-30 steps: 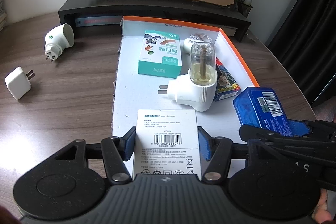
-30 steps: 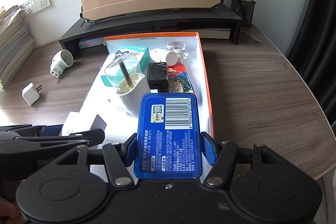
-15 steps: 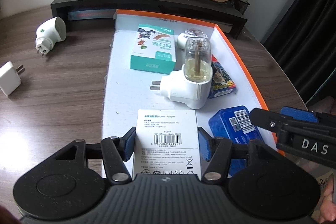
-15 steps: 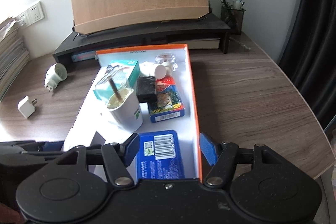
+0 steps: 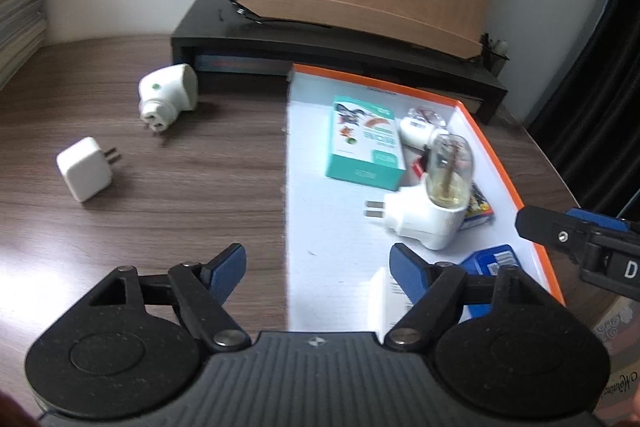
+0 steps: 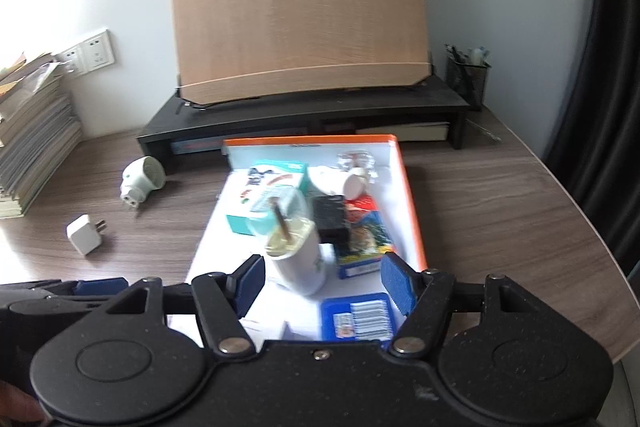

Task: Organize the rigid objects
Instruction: 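Open the left tool to drop the adapter box while the right tool releases the tin, then move both tools toward the white charger cube and white plug, then grasp the white charger cube with the left tool while the right tool grasps the white plug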

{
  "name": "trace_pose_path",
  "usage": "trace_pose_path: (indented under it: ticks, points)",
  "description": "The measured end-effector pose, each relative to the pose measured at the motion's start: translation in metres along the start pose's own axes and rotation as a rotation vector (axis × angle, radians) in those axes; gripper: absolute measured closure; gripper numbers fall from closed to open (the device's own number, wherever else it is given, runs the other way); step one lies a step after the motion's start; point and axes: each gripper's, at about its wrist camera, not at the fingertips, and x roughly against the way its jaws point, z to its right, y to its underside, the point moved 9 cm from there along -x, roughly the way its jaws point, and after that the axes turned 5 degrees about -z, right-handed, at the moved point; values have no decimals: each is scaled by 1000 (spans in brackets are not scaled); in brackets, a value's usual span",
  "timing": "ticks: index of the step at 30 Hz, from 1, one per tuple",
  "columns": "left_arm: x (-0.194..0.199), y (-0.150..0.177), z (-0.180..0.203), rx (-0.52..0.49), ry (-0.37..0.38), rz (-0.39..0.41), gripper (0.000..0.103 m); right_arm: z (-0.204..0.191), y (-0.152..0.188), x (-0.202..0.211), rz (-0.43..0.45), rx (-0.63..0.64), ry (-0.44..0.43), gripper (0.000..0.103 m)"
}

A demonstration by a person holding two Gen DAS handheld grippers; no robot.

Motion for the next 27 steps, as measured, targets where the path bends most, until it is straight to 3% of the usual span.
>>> trace_pose_path:
  ticks: [4, 9, 14, 20, 22, 23, 27]
  points:
    - [8, -8, -59, 19, -124, 48, 15, -31, -5, -4, 6, 36, -41, 24]
    - [3, -16, -132, 55, -191, 53, 15, -67, -6, -13, -8, 74, -73, 24]
    - [-15, -30, -161, -31, -187, 55, 15, -98, -5, -25, -31, 91, -80, 24]
    - [-44, -43, -163, -139, -113, 60, 19, -126, -9, -42, -53, 91, -69, 24]
    - [-55, -43, -162, -164, -67, 43, 46, -134, -12, -50, -59, 83, -62, 24]
    - [-56, -43, -163, -177, -58, 52, 47, -139, -14, -53, -63, 80, -64, 23]
    - [-54, -44, -165, -172, 2, 74, 74, -161, -26, -71, -57, 82, -82, 19]
